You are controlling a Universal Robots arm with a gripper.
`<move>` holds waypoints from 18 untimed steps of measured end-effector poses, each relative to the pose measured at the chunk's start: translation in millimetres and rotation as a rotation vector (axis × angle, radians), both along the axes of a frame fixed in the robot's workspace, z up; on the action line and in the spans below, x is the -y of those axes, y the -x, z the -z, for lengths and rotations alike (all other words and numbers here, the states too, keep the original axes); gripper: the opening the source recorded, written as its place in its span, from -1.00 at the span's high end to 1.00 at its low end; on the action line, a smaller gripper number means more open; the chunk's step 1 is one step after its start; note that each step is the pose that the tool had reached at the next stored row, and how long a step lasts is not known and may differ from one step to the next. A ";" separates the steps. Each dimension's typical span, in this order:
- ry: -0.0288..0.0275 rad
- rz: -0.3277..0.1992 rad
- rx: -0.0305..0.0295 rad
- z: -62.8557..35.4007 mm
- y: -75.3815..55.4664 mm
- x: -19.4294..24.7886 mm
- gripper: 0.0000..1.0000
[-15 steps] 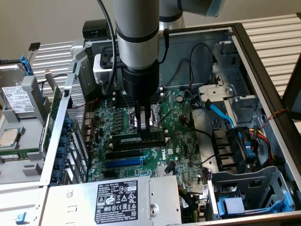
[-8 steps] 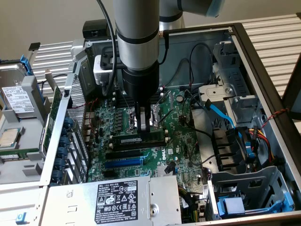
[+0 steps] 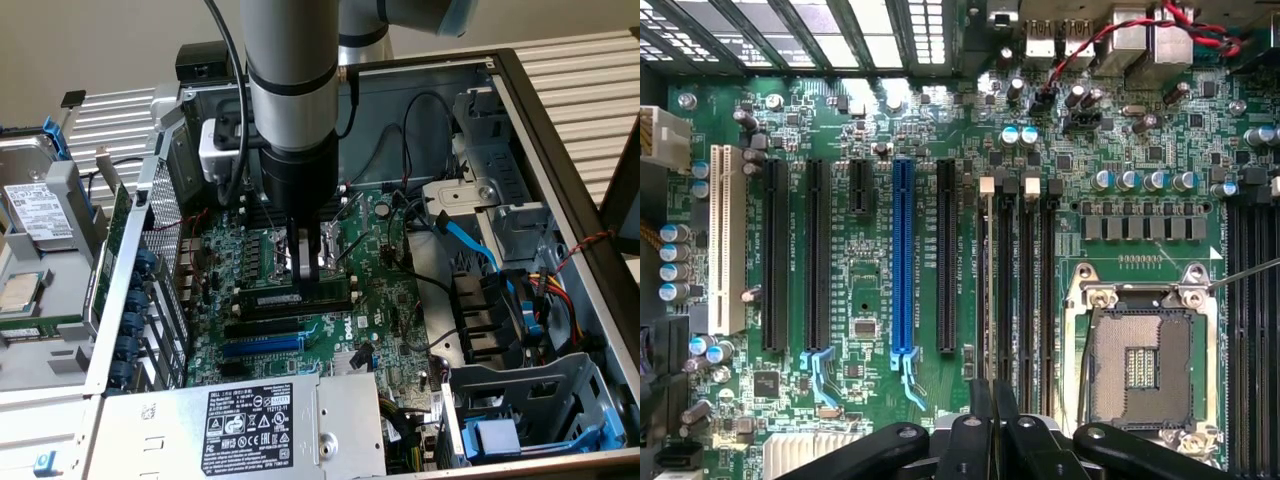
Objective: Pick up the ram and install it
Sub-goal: 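Insert the ram into the slot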
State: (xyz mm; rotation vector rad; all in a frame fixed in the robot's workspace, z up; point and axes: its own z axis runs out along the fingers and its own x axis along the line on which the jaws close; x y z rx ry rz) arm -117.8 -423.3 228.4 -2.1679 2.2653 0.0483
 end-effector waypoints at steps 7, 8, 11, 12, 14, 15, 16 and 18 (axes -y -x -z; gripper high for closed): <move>0.0006 0.000 0.0001 1.4 0.3 0.0 0.47; 0.0005 0.000 0.0001 1.4 0.4 0.0 0.47; 0.0003 0.000 0.0002 -0.4 1.1 -0.1 0.47; 0.0004 0.000 0.0002 -1.7 1.4 -0.1 0.47; 0.0004 0.000 0.0001 -4.5 2.2 -0.1 0.47; 0.0005 0.000 0.0001 -6.1 2.6 0.0 0.47; 0.0005 0.000 0.0001 -7.7 3.0 0.0 0.47; 0.0005 0.000 0.0001 -10.8 3.8 0.0 0.47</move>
